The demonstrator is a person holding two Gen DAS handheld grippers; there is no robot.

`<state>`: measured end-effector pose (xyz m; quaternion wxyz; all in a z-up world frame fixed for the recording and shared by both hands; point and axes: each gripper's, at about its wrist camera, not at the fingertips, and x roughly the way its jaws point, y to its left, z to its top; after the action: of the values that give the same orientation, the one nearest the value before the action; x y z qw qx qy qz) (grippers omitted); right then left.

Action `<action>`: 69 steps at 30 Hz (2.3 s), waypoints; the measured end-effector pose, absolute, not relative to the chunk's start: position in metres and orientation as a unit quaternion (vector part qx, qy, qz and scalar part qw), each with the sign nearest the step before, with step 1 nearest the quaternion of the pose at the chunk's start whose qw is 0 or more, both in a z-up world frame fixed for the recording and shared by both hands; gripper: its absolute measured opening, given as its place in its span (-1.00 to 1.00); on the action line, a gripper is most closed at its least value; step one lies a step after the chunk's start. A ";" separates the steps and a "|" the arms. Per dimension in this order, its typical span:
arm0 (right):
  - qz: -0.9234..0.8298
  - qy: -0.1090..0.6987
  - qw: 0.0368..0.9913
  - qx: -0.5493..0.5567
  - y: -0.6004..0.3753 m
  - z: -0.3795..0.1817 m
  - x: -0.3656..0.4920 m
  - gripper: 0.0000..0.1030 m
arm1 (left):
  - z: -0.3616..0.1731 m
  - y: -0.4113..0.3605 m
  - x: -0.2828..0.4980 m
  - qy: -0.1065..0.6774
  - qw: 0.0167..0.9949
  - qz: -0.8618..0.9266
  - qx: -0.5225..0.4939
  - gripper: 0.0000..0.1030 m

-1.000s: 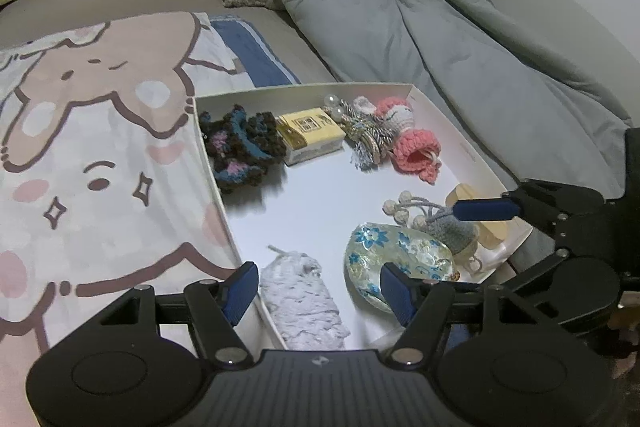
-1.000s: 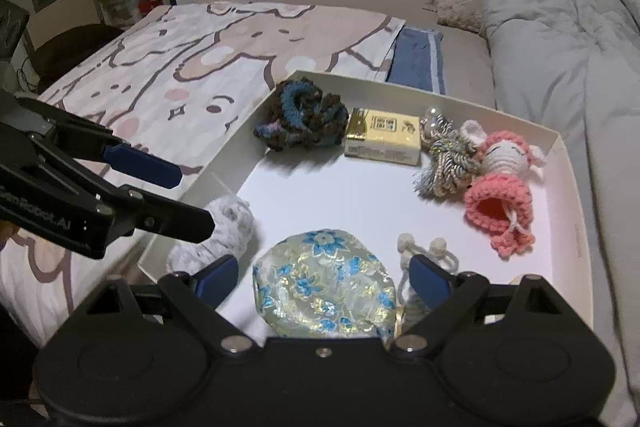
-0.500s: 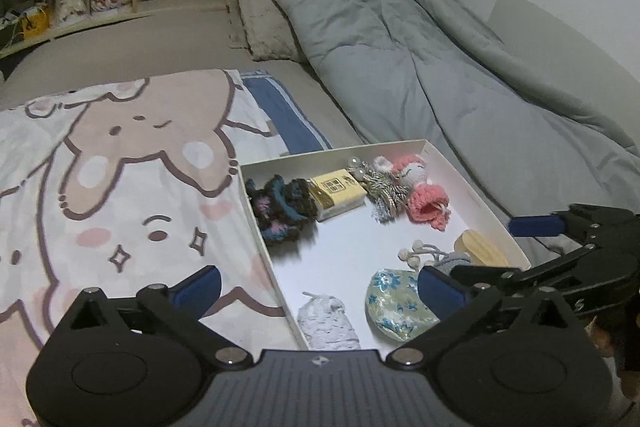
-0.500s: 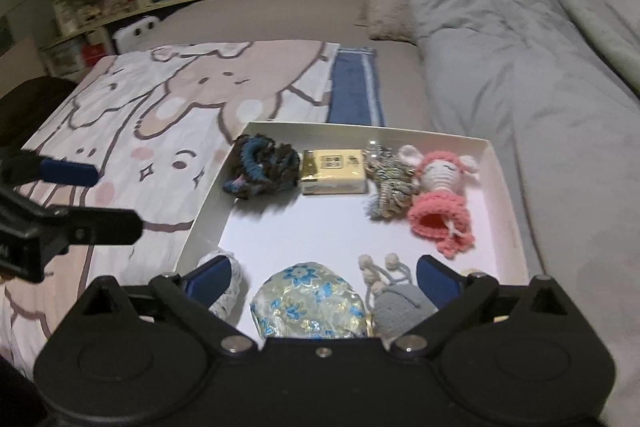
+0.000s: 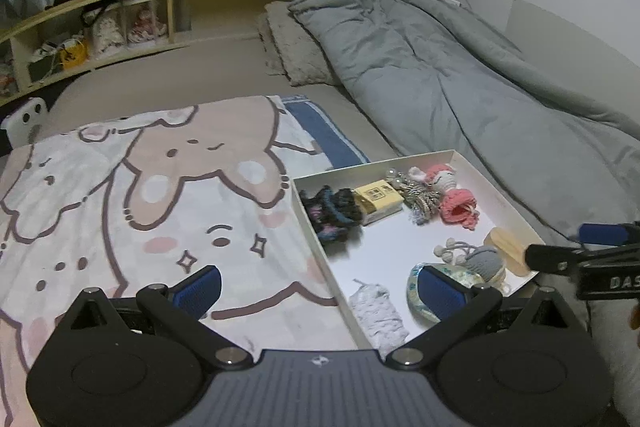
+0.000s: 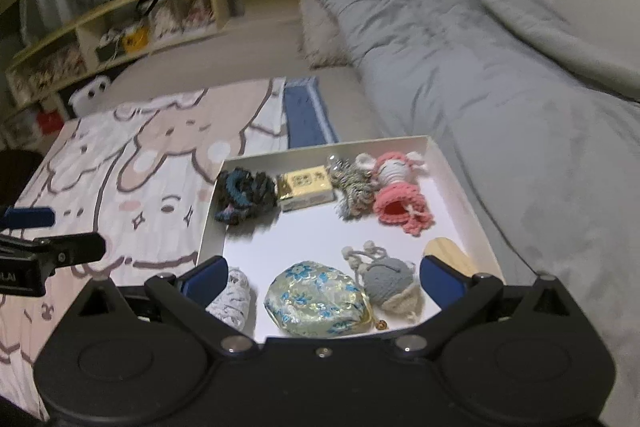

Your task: Organize objects

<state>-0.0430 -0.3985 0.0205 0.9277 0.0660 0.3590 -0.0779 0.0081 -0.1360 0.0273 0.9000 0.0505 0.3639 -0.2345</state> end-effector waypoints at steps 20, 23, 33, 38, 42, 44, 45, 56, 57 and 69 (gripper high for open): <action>-0.156 0.329 0.929 0.072 -0.369 0.009 -0.100 1.00 | 0.010 -0.105 -0.016 0.356 0.908 -0.213 0.061 1.00; -0.163 0.329 0.927 0.071 -0.366 0.003 -0.100 1.00 | 0.005 -0.103 -0.016 0.362 0.906 -0.212 0.060 1.00; -0.181 0.339 0.921 0.068 -0.364 -0.006 -0.100 1.00 | -0.006 -0.107 -0.020 0.373 0.900 -0.215 0.068 1.00; -0.186 0.340 0.920 0.057 -0.361 -0.006 -0.100 1.00 | -0.006 -0.107 -0.020 0.370 0.902 -0.213 0.068 1.00; -0.185 0.341 0.920 0.053 -0.359 -0.006 -0.099 1.00 | -0.006 -0.107 -0.020 0.369 0.903 -0.210 0.066 1.00; -0.184 0.341 0.920 0.051 -0.358 -0.005 -0.100 1.00 | -0.006 -0.107 -0.020 0.369 0.903 -0.209 0.067 1.00; -0.185 0.341 0.920 0.051 -0.358 -0.005 -0.099 1.00 | -0.006 -0.107 -0.020 0.369 0.903 -0.209 0.068 1.00; -0.181 0.345 0.920 0.054 -0.358 -0.006 -0.099 1.00 | -0.006 -0.106 -0.020 0.366 0.905 -0.208 0.067 1.00; -0.181 0.345 0.919 0.055 -0.358 -0.006 -0.099 1.00 | -0.006 -0.106 -0.020 0.366 0.905 -0.208 0.066 1.00; -0.181 0.346 0.919 0.056 -0.359 -0.007 -0.099 1.00 | -0.005 -0.107 -0.021 0.365 0.905 -0.207 0.066 1.00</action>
<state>-0.0986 -0.3589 -0.0067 0.9191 0.0561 0.3458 -0.1805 -0.0207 -0.1070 -0.0054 0.9052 0.0664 0.3648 -0.2075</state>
